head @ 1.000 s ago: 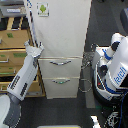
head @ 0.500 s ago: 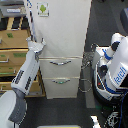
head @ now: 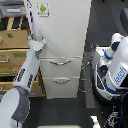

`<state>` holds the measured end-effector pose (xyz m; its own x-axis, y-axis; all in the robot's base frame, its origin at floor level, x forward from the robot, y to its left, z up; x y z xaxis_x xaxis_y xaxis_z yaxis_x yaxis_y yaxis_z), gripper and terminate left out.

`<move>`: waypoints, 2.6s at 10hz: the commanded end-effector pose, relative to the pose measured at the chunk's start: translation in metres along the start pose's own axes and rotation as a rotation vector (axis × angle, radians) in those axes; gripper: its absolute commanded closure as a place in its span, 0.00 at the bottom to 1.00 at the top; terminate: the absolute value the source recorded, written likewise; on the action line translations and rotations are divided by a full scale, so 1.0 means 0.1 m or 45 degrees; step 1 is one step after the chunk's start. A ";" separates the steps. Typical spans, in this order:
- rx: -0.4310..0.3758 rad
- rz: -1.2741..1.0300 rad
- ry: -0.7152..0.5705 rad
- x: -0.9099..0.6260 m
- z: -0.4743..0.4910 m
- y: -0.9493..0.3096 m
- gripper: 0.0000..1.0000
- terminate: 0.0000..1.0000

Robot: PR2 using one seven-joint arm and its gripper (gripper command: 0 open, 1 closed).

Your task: Opening the fridge

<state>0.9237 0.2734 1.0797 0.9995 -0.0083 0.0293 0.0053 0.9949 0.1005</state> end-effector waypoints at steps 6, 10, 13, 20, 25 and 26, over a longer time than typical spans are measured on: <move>-0.082 -0.091 0.002 0.11 -0.14 -0.03 1.00 0.00; -0.073 -0.107 0.013 0.02 -0.17 0.01 1.00 0.00; -0.075 -0.115 0.008 0.01 -0.17 0.01 1.00 0.00; -0.104 -0.140 0.020 0.00 -0.23 -0.02 1.00 0.00; -0.155 -0.365 -0.061 -1.22 0.18 -0.47 1.00 0.00; -0.146 -0.401 -0.079 -1.47 0.34 -0.55 1.00 0.00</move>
<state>0.8569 0.2669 1.0604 0.9795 -0.2011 0.0138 0.2011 0.9796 -0.0008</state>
